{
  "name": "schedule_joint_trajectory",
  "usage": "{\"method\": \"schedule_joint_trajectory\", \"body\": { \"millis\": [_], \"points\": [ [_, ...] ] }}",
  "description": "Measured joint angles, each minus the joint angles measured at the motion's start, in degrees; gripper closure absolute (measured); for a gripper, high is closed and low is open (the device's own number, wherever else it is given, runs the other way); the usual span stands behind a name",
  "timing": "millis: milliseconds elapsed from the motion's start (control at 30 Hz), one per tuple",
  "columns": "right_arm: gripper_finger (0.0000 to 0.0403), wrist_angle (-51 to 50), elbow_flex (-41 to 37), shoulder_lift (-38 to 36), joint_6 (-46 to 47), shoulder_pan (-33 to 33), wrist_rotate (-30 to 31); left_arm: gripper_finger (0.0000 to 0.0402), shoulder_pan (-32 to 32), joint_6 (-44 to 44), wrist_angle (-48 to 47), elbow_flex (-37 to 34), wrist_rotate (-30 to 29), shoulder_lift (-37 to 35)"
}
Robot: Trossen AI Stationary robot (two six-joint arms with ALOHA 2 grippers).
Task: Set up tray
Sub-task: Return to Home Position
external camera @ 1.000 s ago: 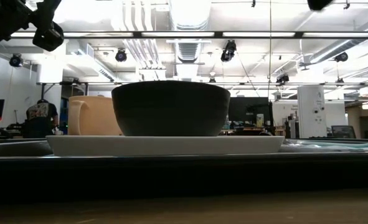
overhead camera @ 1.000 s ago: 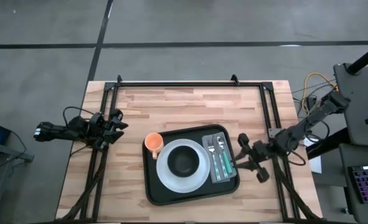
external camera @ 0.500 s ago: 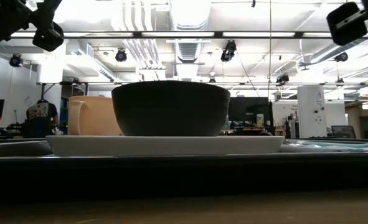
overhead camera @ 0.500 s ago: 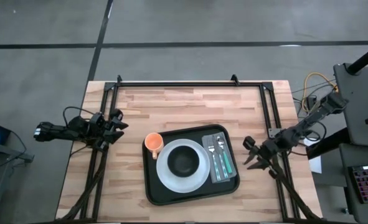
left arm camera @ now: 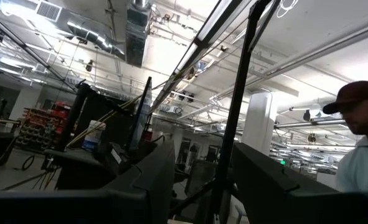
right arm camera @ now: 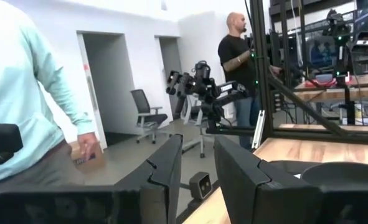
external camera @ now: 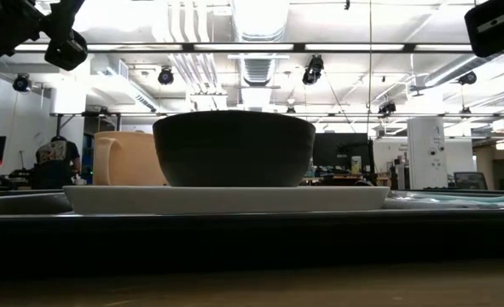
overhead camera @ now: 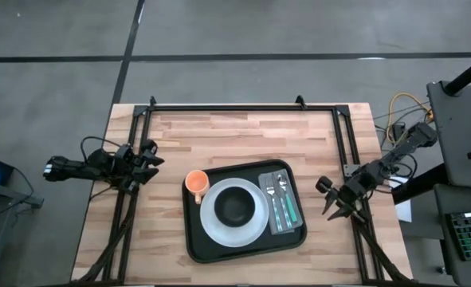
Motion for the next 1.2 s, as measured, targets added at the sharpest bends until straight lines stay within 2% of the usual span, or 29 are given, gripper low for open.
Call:
{"method": "schedule_joint_trajectory", "body": {
  "millis": [333, 533, 700, 1200],
  "points": [
    [0.0316, -10.32, 0.00, -13.62, 0.55, 0.00, 0.73, 0.0260, 0.00, -0.02, 0.00, 0.00, 0.00, 0.00],
    [0.0316, -17.60, 0.02, -20.30, 3.23, 0.00, 6.73, 0.0260, 0.00, -0.01, 0.00, 0.00, 0.00, 0.00],
    [0.0316, -19.38, 0.05, -20.20, 5.32, -0.04, 9.11, 0.0260, 0.00, 0.00, 0.00, 0.00, 0.02, -0.02],
    [0.0317, -21.87, 0.15, -17.33, 3.81, -0.01, 9.25, 0.0260, 0.00, -0.02, 0.00, 0.00, 0.00, 0.00]
  ]
}}
